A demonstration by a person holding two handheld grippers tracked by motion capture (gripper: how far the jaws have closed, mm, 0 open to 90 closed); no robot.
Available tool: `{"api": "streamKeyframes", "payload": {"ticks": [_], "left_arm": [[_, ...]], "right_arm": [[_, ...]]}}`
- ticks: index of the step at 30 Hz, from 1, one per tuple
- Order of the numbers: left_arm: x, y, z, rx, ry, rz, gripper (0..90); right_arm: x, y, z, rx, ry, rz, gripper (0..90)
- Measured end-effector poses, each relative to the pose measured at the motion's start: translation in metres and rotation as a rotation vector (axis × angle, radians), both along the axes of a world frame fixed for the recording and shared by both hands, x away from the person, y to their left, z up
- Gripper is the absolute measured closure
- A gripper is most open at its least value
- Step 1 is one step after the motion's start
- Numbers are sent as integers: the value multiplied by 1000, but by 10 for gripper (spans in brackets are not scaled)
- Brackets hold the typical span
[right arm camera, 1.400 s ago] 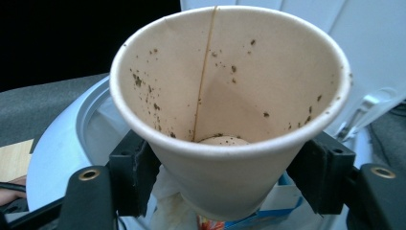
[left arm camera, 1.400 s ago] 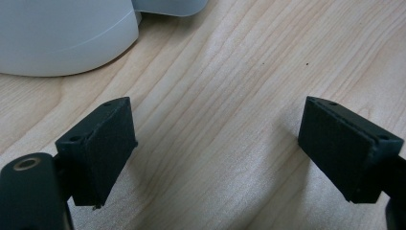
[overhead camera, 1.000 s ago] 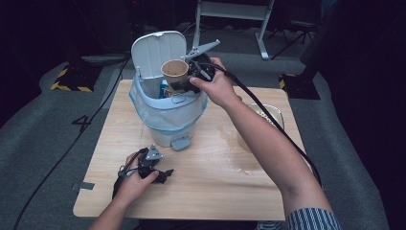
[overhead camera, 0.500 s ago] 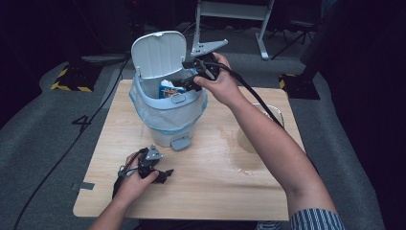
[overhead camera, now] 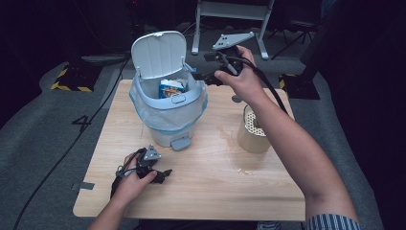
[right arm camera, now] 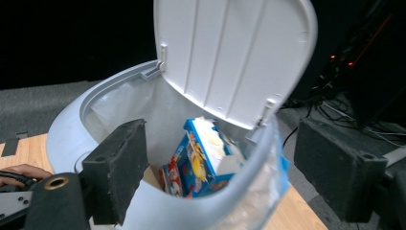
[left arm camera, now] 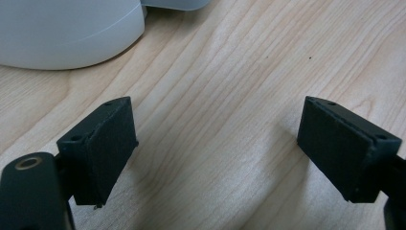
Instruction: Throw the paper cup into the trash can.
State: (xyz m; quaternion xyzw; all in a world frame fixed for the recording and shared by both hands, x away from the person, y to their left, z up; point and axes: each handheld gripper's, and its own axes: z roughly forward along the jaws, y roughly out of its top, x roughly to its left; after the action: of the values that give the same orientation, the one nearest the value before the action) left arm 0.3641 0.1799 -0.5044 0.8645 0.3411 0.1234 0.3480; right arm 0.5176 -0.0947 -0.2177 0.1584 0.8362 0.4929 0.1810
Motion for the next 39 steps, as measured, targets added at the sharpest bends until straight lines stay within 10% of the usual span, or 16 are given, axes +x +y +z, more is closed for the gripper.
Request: {"api": "streamKeyframes", "payload": {"ticks": [20, 39], "left_arm": [[0, 3, 0, 5, -3, 0, 129], [0, 4, 0, 1, -1, 19, 127]], "right_arm": [[-31, -103, 1, 29, 7, -105, 209], [-71, -167, -40, -40, 53, -176, 231]]}}
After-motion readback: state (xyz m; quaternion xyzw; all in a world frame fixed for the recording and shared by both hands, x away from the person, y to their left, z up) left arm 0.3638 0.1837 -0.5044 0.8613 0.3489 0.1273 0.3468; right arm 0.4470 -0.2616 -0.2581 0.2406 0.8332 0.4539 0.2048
